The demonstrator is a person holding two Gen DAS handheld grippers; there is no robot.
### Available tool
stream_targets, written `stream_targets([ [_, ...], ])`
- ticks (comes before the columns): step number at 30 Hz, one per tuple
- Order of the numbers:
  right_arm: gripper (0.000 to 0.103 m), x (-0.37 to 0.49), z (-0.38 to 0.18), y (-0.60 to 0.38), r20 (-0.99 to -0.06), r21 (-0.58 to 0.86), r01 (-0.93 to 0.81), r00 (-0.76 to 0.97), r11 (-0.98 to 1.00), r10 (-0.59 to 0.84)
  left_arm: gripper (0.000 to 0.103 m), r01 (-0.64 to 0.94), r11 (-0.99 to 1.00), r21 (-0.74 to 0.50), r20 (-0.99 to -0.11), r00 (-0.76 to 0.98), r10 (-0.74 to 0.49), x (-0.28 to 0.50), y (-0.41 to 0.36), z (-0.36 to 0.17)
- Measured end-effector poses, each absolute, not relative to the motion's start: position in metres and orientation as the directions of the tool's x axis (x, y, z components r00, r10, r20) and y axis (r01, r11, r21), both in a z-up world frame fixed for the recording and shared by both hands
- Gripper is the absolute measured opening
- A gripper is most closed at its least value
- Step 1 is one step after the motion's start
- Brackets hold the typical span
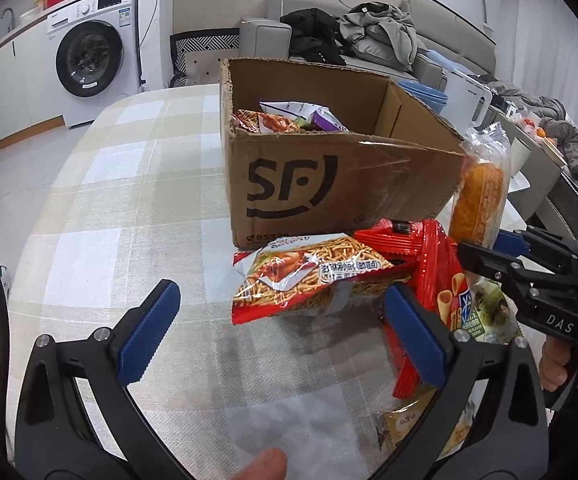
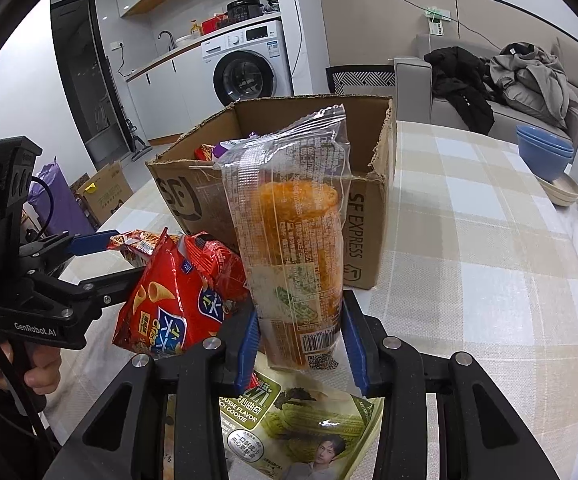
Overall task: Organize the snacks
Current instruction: 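Close the left tool on the red-white noodle bag while the right tool holds the bread-stick bag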
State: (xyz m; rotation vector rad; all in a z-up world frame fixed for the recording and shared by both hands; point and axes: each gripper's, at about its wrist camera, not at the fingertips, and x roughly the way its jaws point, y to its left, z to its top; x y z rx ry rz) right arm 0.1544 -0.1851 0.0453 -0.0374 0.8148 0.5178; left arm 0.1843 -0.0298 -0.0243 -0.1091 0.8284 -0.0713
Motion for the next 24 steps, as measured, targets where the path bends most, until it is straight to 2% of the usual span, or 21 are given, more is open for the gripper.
stream_targets([
  [5, 0.039, 0.155, 0.045, -0.185, -0.704, 0.164, -0.454, 0.569, 0.876, 0.426, 0.102, 0.062, 0.99, -0.123, -0.723, 0.678, -0.132, 0.186, -0.039, -0.026],
  [9, 0.039, 0.155, 0.044, -0.186, -0.704, 0.166, -0.45, 0.569, 0.877, 0.425, 0.102, 0.049, 0.996, -0.07, -0.714, 0.695, -0.085, 0.188, -0.047, -0.026],
  [23, 0.039, 0.155, 0.044, -0.188, -0.705, 0.168, -0.445, 0.569, 0.879, 0.423, 0.102, -0.011, 0.998, -0.054, -0.703, 0.711, -0.03, 0.203, -0.041, -0.038],
  [24, 0.039, 0.156, 0.043, -0.188, -0.705, 0.168, -0.445, 0.569, 0.88, 0.423, 0.099, -0.008, 0.999, -0.053, -0.698, 0.715, -0.031, 0.2, -0.041, -0.038],
])
